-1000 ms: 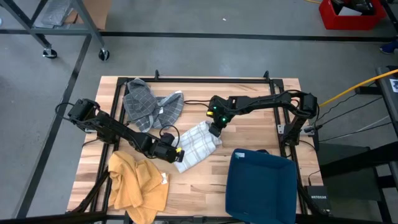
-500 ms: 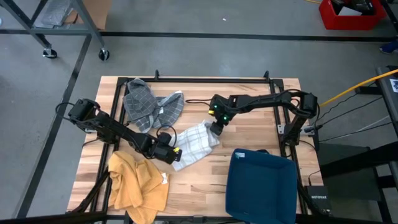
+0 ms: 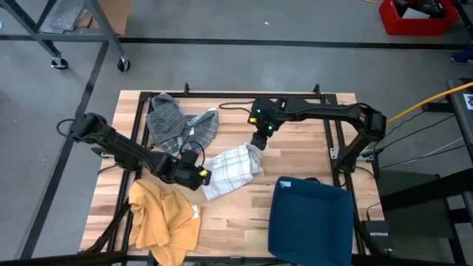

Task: Fold towel
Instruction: Fold the white kitchen towel

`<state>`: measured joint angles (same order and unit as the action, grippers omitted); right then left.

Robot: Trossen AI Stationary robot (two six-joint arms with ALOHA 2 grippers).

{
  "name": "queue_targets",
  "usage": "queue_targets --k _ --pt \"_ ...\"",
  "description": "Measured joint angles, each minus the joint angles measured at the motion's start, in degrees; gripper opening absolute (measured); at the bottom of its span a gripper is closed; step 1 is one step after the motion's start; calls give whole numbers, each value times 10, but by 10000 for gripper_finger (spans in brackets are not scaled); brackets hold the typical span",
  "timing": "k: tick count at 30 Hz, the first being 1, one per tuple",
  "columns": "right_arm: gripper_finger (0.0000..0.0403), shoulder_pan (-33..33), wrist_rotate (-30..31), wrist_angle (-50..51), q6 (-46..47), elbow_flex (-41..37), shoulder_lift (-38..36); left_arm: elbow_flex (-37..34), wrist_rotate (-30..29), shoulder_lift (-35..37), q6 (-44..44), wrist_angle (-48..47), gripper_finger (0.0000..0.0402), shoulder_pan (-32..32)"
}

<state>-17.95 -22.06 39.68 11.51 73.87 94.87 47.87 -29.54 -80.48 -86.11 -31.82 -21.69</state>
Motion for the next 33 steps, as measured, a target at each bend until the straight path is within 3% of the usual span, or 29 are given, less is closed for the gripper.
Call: queue_targets --k 8,13,18,33 --pt "151 49 31 -31 2 22 1 0 -3 55 57 -41 125 0" --pt "151 89 70 -47 1 21 20 0 -26 59 148 83 125 14" --pt "151 105 76 -85 2 21 72 1 -27 21 239 151 125 45" --pt "151 97 125 -52 16 22 171 0 4 -129 238 143 125 83"
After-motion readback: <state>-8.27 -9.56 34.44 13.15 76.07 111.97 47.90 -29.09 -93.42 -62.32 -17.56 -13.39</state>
